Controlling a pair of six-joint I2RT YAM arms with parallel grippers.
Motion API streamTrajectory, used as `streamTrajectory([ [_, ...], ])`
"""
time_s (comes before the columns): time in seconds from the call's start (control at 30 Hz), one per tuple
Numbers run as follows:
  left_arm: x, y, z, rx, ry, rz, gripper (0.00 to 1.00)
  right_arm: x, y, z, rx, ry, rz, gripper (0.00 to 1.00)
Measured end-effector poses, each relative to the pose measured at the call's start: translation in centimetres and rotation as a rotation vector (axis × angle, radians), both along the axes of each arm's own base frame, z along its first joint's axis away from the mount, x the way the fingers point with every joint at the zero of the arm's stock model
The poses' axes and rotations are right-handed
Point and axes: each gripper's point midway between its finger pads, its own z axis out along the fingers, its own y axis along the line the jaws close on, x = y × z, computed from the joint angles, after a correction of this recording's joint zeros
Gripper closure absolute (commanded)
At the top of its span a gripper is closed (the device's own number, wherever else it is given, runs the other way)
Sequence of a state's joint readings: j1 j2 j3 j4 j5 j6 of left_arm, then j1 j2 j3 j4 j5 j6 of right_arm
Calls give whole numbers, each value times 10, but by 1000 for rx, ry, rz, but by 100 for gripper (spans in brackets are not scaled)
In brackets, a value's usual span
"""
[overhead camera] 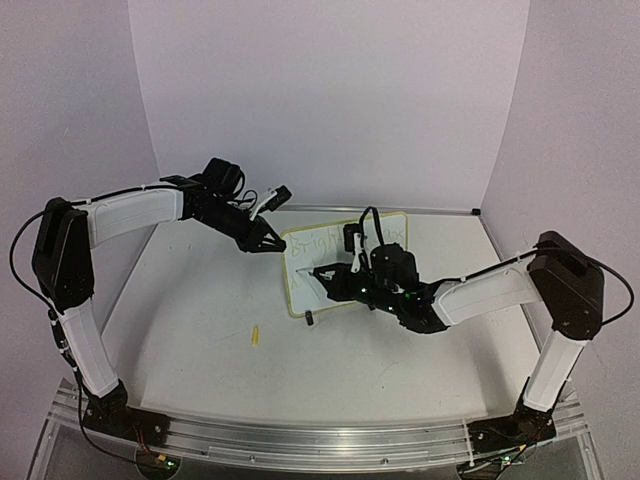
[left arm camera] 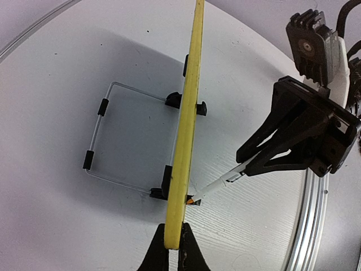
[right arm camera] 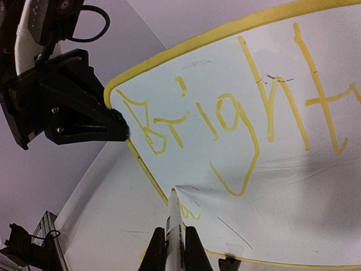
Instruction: Write a sentence on the whiteboard
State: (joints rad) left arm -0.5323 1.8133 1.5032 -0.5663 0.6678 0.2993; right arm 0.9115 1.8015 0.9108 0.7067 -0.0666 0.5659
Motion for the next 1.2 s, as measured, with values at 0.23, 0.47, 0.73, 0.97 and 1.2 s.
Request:
streamTrajectory([
  [0.23,0,0,0,0,0,0,100,1,-4,-14,-36,35,-27,100],
  [0.47,0,0,0,0,-1,1,100,2,-9,-17,-45,39,-62,100],
  [0.73,0,0,0,0,-1,1,100,1,-13,-21,-47,53,-79,100],
  [0.97,0,0,0,0,0,1,100,1,-13,-22,-31,73,-83,100],
  [1.2,0,0,0,0,-1,1,100,-1,-13,-29,-33,94,-83,100],
])
